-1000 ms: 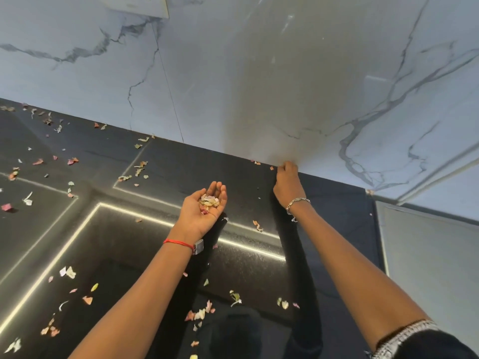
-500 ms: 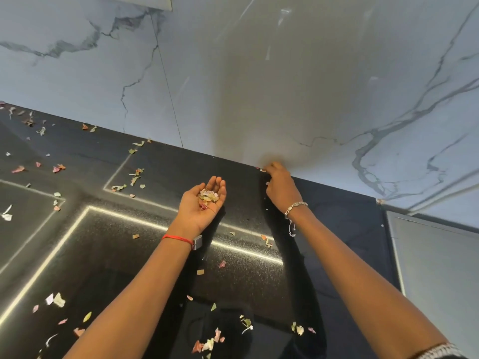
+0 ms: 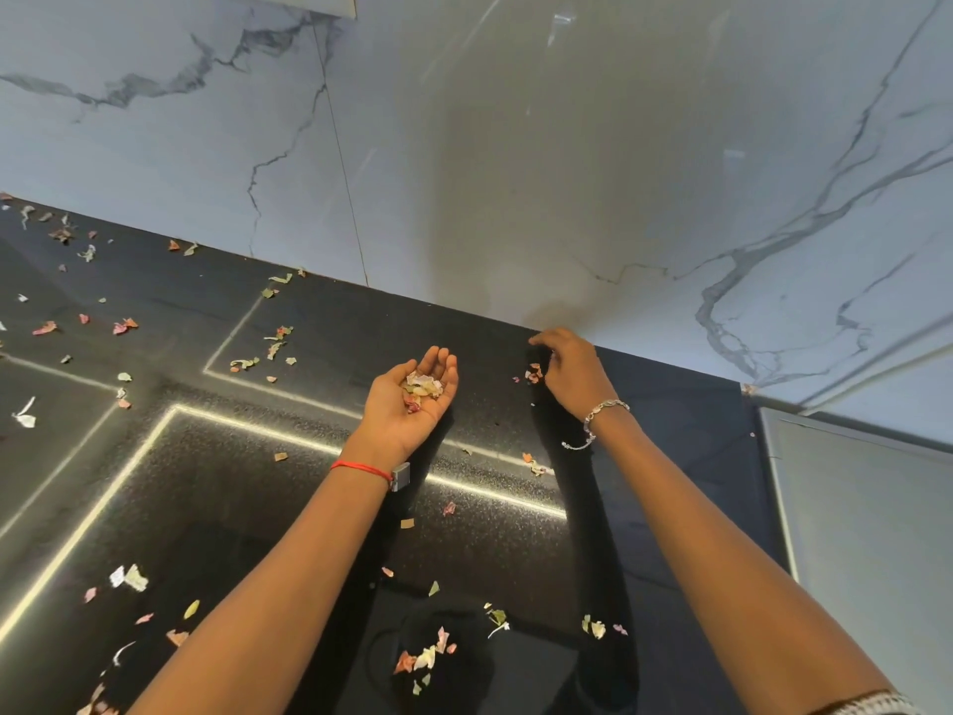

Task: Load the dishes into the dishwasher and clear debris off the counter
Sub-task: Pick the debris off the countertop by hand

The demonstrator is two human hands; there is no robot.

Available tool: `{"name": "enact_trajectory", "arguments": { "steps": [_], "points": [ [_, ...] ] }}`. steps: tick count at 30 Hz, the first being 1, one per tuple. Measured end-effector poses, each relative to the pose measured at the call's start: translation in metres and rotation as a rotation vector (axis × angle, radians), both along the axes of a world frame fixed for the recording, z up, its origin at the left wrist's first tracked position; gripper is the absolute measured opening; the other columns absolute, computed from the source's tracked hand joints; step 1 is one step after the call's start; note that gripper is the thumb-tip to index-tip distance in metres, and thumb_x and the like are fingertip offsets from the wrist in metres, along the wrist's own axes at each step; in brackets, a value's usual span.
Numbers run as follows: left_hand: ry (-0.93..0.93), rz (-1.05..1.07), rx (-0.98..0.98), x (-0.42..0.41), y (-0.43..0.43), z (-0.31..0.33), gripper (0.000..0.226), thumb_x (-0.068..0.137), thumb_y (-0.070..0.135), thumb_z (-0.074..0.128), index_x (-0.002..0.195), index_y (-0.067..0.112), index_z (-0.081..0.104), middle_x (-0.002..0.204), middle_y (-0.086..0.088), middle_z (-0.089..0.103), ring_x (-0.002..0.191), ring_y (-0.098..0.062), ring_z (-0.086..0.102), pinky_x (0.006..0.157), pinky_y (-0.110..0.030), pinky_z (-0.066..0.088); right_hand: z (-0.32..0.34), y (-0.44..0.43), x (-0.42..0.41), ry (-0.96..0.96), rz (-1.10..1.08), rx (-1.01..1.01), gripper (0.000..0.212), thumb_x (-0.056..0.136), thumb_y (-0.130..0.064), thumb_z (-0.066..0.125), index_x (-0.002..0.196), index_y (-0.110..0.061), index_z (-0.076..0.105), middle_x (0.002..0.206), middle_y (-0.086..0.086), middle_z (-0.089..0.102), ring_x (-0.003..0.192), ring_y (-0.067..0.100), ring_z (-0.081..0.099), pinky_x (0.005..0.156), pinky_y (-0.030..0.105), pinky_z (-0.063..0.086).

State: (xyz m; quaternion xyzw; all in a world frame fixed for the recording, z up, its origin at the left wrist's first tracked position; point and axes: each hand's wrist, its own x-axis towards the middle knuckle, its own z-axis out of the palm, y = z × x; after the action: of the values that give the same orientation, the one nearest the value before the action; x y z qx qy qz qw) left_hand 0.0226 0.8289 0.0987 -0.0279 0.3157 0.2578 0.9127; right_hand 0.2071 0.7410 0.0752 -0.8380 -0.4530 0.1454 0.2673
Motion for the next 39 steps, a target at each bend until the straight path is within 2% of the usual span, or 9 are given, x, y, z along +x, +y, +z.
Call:
{"name": "enact_trajectory", "arguments": {
  "steps": [3, 6, 20, 25, 27, 31, 34, 37, 39],
  "points": [
    [-0.011, -0.001, 0.003, -0.001, -0.001, 0.001, 0.03, 0.099, 0.013, 0.036, 0.091, -0.002, 0.06, 0.089, -0.013, 0.062, 0.085, -0.023, 0.061, 0.065, -0.033, 0.057, -0.006, -0.012, -0.009, 0.025, 0.121, -0.146, 0.044, 0.101, -0.016, 0.03, 0.145, -0.014, 0.028, 0.154, 0.0, 0.019, 0.144, 0.015, 0.012, 0.111, 0.021, 0.004],
    [-0.01, -0.001, 0.008, -0.003, -0.002, 0.002, 0.03, 0.099, 0.013, 0.035, 0.09, -0.001, 0.06, 0.089, -0.012, 0.062, 0.084, -0.023, 0.061, 0.064, -0.033, 0.057, -0.011, -0.02, -0.031, 0.001, 0.221, -0.192, 0.049, 0.102, -0.027, 0.024, 0.148, -0.016, 0.012, 0.157, -0.001, 0.004, 0.144, 0.011, -0.002, 0.11, 0.021, -0.007],
    [-0.023, -0.029, 0.018, -0.03, -0.027, 0.003, 0.031, 0.099, 0.013, 0.033, 0.088, 0.0, 0.06, 0.088, -0.011, 0.061, 0.085, -0.023, 0.06, 0.061, -0.034, 0.057, -0.004, -0.085, -0.09, -0.2, 0.433, -0.297, 0.048, 0.102, -0.024, 0.026, 0.148, -0.018, 0.014, 0.156, -0.007, 0.007, 0.144, 0.006, 0.004, 0.112, 0.019, -0.004],
    [-0.027, -0.045, 0.014, -0.049, -0.045, 0.008, 0.033, 0.1, 0.013, 0.032, 0.087, -0.001, 0.059, 0.087, -0.011, 0.061, 0.083, -0.022, 0.059, 0.059, -0.033, 0.057, -0.003, -0.114, -0.101, -0.22, 0.397, -0.353, 0.064, 0.093, 0.007, 0.03, 0.148, -0.016, 0.007, 0.157, -0.007, -0.003, 0.144, 0.007, -0.003, 0.11, 0.014, -0.003],
    [-0.028, -0.055, 0.018, -0.057, -0.052, 0.01, 0.033, 0.1, 0.013, 0.032, 0.087, -0.001, 0.059, 0.087, -0.011, 0.061, 0.082, -0.022, 0.059, 0.059, -0.033, 0.057, -0.001, -0.126, -0.111, -0.188, 0.299, -0.299, 0.071, 0.087, 0.017, 0.031, 0.148, -0.015, 0.017, 0.156, -0.008, 0.004, 0.143, 0.006, 0.005, 0.11, 0.011, 0.006],
    [-0.03, -0.081, 0.026, -0.07, -0.063, 0.013, 0.032, 0.1, 0.012, 0.032, 0.088, -0.001, 0.059, 0.088, -0.012, 0.06, 0.083, -0.023, 0.059, 0.058, -0.033, 0.057, -0.001, -0.135, -0.133, -0.249, 0.114, -0.245, 0.051, 0.09, 0.011, 0.038, 0.138, -0.004, 0.04, 0.149, 0.003, 0.032, 0.137, 0.016, 0.03, 0.113, 0.022, 0.024],
    [-0.039, -0.086, 0.037, -0.08, -0.07, 0.014, 0.032, 0.1, 0.012, 0.032, 0.089, -0.002, 0.059, 0.088, -0.012, 0.061, 0.084, -0.023, 0.059, 0.058, -0.033, 0.058, 0.002, -0.134, -0.148, -0.384, 0.075, -0.264, 0.029, 0.089, 0.009, 0.042, 0.108, -0.004, 0.06, 0.117, 0.008, 0.052, 0.114, 0.019, 0.047, 0.093, 0.025, 0.043],
    [-0.039, -0.096, 0.045, -0.089, -0.077, 0.015, 0.032, 0.099, 0.011, 0.032, 0.088, -0.002, 0.06, 0.084, -0.013, 0.062, 0.083, -0.023, 0.059, 0.057, -0.032, 0.058, 0.004, -0.131, -0.156, -0.41, 0.084, -0.284, 0.026, 0.087, 0.012, 0.042, 0.095, -0.005, 0.061, 0.105, 0.008, 0.054, 0.104, 0.02, 0.048, 0.085, 0.025, 0.045],
    [-0.035, -0.104, 0.042, -0.093, -0.084, 0.015, 0.033, 0.099, 0.011, 0.032, 0.087, -0.002, 0.059, 0.083, -0.014, 0.062, 0.083, -0.023, 0.059, 0.056, -0.032, 0.058, 0.008, -0.126, -0.156, -0.253, -0.039, -0.23, 0.021, 0.086, 0.008, 0.048, 0.091, -0.001, 0.066, 0.1, 0.01, 0.061, 0.098, 0.019, 0.055, 0.081, 0.023, 0.044]
  ]
}}
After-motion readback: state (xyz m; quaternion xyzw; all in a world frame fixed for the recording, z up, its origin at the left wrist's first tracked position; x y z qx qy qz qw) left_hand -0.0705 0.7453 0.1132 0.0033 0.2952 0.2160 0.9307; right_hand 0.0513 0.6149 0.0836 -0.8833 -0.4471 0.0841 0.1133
